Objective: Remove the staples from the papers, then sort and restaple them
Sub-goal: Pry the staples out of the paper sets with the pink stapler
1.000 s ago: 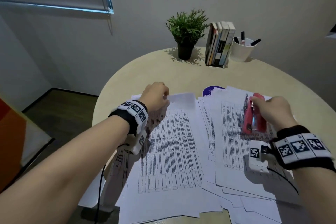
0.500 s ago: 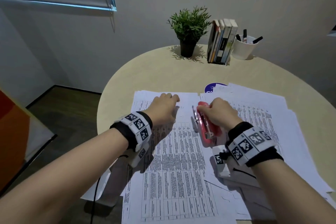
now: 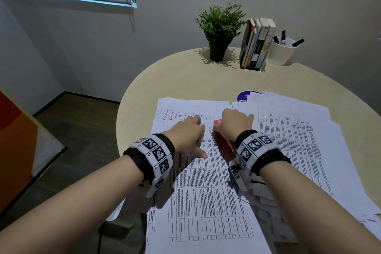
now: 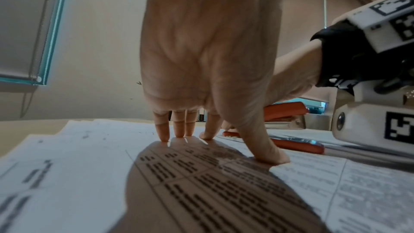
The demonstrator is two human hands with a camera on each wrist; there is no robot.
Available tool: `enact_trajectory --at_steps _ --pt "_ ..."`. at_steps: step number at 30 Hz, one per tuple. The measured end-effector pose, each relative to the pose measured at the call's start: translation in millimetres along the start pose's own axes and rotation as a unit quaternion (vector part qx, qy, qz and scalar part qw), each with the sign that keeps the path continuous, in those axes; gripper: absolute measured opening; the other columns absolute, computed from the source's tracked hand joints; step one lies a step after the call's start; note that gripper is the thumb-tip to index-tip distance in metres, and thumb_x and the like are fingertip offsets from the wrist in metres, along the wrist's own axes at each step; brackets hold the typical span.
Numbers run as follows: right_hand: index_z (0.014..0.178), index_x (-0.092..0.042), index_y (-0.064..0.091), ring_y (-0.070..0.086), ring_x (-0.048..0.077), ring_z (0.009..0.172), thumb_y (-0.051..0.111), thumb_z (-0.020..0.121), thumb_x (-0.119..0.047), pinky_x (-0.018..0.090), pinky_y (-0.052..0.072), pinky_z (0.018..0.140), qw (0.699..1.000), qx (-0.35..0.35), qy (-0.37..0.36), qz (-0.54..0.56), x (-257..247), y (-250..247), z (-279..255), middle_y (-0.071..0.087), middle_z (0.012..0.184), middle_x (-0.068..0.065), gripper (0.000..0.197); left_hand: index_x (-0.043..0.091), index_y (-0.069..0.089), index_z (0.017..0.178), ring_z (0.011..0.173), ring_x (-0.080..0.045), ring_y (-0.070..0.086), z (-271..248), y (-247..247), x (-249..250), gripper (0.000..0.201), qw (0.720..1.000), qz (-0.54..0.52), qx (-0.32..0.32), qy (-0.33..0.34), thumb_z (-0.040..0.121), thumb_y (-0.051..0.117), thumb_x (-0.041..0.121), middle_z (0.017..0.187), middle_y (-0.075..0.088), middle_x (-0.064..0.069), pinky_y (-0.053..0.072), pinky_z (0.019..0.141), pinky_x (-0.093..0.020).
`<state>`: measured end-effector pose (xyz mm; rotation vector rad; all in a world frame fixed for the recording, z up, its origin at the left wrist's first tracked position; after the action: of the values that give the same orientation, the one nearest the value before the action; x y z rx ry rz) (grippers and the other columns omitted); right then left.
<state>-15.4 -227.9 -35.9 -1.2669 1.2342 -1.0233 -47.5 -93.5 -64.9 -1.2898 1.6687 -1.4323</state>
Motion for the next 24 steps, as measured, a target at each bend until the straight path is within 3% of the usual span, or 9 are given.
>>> enact_trajectory --at_steps 5,8,11,15,17,20,24 --pt "0.108 -0.011 0.059 0.058 0.033 0.109 0.056 0.092 -0.033 0.041 0.041 0.091 0.997 0.011 0.034 0.065 -3.2 5.3 0.8 0.064 0.115 0.01 0.027 0.01 0.059 0.098 0.115 -0.025 0.039 0.2 0.8 0.0 0.063 1.0 0.016 -0.006 0.007 0.067 0.071 0.064 0.126 0.039 -0.008 0.044 0.092 -0.039" --pt "0.094 -0.017 0.058 0.062 0.03 0.099 0.052 0.093 -0.031 0.04 0.035 0.092 0.999 0.05 -0.012 -0.016 -6.2 4.5 2.2 0.067 0.105 0.008 0.016 0.01 0.059 0.099 0.117 -0.024 0.038 -0.1 -1.0 1.8 0.063 1.0 0.026 -0.008 0.005 0.068 0.07 0.063 0.128 0.038 -0.008 0.043 0.094 -0.04" --pt "0.083 -0.018 0.048 0.063 0.03 0.094 0.052 0.093 -0.032 0.04 0.035 0.09 0.997 0.058 -0.03 -0.033 -5.9 6.9 3.9 0.067 0.101 0.008 0.018 0.011 0.059 0.1 0.117 -0.024 0.037 -0.3 -1.1 2.0 0.063 0.999 0.034 -0.015 0.005 0.068 0.07 0.064 0.128 0.038 -0.008 0.044 0.094 -0.04" --pt "0.096 -0.009 0.059 0.06 0.035 0.101 0.054 0.091 -0.031 0.038 0.041 0.085 0.998 0.043 0.002 0.049 -1.4 9.8 7.6 0.065 0.107 0.014 0.023 0.008 0.055 0.115 0.12 -0.025 0.036 0.7 -1.1 -0.1 0.075 0.999 0.041 -0.018 0.009 0.069 0.068 0.066 0.132 0.036 -0.01 0.042 0.097 -0.04" --pt "0.098 -0.01 0.061 0.061 0.033 0.098 0.052 0.093 -0.03 0.038 0.039 0.085 0.998 0.066 -0.022 0.007 -5.1 8.3 7.4 0.066 0.104 0.011 0.023 0.008 0.053 0.12 0.12 -0.025 0.036 1.3 -1.3 -0.4 0.079 0.999 0.047 -0.019 0.01 0.069 0.067 0.067 0.134 0.035 -0.01 0.042 0.098 -0.041" --pt "0.089 -0.017 0.059 0.063 0.029 0.091 0.051 0.094 -0.031 0.039 0.034 0.089 0.992 0.093 -0.07 -0.057 -11.8 7.1 7.0 0.067 0.098 0.007 0.017 0.008 0.053 0.121 0.118 -0.025 0.037 1.1 -0.7 -1.0 0.08 0.998 0.052 -0.017 0.011 0.069 0.066 0.068 0.132 0.036 -0.01 0.043 0.096 -0.04" --pt "0.073 -0.01 0.044 0.058 0.034 0.086 0.055 0.088 -0.025 0.032 0.038 0.07 0.993 0.068 0.019 0.097 -2.1 8.6 16.2 0.065 0.094 0.015 0.024 0.008 0.053 0.12 0.116 -0.024 0.037 1.5 -2.2 -1.8 0.081 0.998 0.061 -0.013 0.015 0.069 0.065 0.07 0.129 0.038 -0.01 0.044 0.094 -0.039"
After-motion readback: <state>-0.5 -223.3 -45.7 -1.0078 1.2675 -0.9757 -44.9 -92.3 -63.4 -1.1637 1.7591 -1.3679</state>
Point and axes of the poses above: each hand's wrist, its own z-axis towards the middle knuckle, its own y-axis out of the palm, x = y × z, the point moved 3 cm from there along z, towards the middle knuckle
